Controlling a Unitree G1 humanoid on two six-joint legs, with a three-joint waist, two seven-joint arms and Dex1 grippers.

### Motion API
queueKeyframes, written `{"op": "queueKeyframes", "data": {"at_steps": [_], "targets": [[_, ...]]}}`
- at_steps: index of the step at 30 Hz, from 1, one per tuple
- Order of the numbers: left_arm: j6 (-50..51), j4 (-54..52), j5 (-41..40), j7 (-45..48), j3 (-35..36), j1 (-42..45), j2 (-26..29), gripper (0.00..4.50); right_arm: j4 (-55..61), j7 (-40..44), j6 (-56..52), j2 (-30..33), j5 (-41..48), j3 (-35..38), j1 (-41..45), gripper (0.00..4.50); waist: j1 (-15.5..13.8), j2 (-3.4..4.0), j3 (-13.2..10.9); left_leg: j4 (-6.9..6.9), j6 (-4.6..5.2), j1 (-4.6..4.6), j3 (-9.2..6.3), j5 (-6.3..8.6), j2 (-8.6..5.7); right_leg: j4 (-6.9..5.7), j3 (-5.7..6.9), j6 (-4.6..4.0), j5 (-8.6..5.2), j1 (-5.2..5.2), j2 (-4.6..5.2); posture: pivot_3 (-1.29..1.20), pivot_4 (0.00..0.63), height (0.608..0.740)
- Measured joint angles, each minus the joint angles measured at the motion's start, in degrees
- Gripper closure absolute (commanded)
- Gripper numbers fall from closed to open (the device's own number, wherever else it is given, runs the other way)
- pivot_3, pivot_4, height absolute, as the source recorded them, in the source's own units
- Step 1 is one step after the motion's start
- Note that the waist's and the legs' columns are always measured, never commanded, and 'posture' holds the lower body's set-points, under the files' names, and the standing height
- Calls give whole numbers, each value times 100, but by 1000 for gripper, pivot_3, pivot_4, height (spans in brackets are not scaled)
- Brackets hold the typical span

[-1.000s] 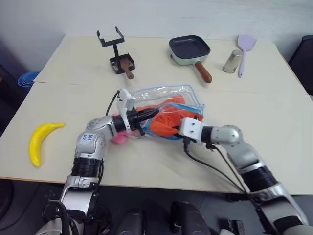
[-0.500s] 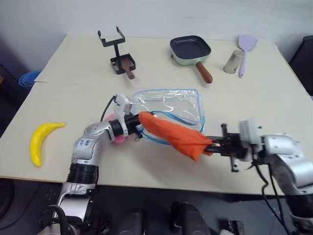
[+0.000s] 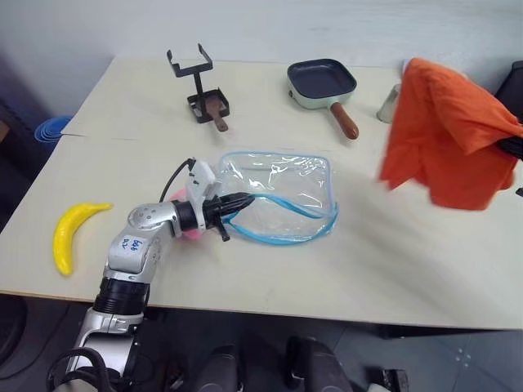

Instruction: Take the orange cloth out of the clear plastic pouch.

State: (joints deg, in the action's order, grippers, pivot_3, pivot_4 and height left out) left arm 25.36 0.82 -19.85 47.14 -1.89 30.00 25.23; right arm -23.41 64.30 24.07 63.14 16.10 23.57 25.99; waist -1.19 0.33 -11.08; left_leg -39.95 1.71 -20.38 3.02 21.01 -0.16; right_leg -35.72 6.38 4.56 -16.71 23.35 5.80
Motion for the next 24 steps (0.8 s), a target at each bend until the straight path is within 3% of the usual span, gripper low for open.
{"op": "queueKeyframes", "data": {"at_steps": [3, 4, 6, 7, 10, 13, 16, 18, 21, 24], "targets": [[-44, -1, 11, 6, -39, -6, -2, 4500, -688, -73, 879, -19, -547, -342, 53, 4486, 6, 0, -1, -1, 0, 3, 12, 0, -1, -6, -11, 0, 0, 2, 2, 0, 150, 740], [-46, 0, 15, 6, -40, -12, -2, 4282, -831, -85, 1037, -61, -656, -425, 50, 4499, 7, 5, -4, -2, 1, 3, 14, 0, 0, -10, -13, 0, 0, 4, 2, 0, 150, 740], [-168, 2, 61, 102, -150, 6, -9, 3962, -1509, -450, 1768, -148, -1244, -723, -417, 3943, -22, -22, 2, -1, -4, 10, 3, 1, 12, -3, -1, -1, -1, -9, -7, 0, 150, 740], [-175, 4, 97, 125, -200, -6, -7, 3595, -1854, -404, 1802, -524, -1240, -802, -974, 3642, -52, -35, 3, -2, -4, 6, -10, 1, 10, 11, 10, -1, -1, -20, -5, 0, 150, 740], [-145, 0, 131, 185, -273, -65, 67, 2678, -1876, -139, 1279, -1100, -544, -747, -1698, 2629, -27, 15, -4, -3, 9, 5, 3, 3, -8, 15, -3, 10, 6, -19, 12, 0, 150, 740], [-63, -281, -194, 441, -149, -312, 96, 1770, -943, 178, 755, -1091, 227, -399, -2480, 1647, 20, 28, -2, 1, 8, 18, 8, 3, 5, 15, -11, 16, 9, -26, 4, 0, 150, 740], [-280, -824, -580, 749, 286, -786, 334, 841, 932, 366, -467, -1094, 1368, -68, -3449, 609, 88, 28, -2, -2, -7, 30, 5, 5, 21, 15, -15, 8, 5, -29, -6, 0, 150, 740], [-462, -1204, -695, 917, 580, -1104, 671, 835, 1955, 394, -1139, -1093, 1853, -49, -3938, 24, 118, 29, -1, 1, -17, 41, 4, 10, 28, 19, -16, -3, -1, -35, -7, 0, 150, 740], [-633, -1608, -750, 1144, 1142, -1842, 1290, 835, 3125, 475, -1973, -1093, 2240, -249, -4261, 24, 131, 30, -2, 25, -22, 112, 7, 20, 30, 36, -24, -10, -5, -96, -7, 0, 150, 740], [-1179, -1675, -657, 1481, 1536, -2653, 1622, 835, 3570, 563, -2403, -1105, 2331, -636, -3955, 24, 112, 29, -2, 29, -17, 114, 5, 29, 30, 40, -26, -20, -11, -91, 0, 0, 150, 740]]}}
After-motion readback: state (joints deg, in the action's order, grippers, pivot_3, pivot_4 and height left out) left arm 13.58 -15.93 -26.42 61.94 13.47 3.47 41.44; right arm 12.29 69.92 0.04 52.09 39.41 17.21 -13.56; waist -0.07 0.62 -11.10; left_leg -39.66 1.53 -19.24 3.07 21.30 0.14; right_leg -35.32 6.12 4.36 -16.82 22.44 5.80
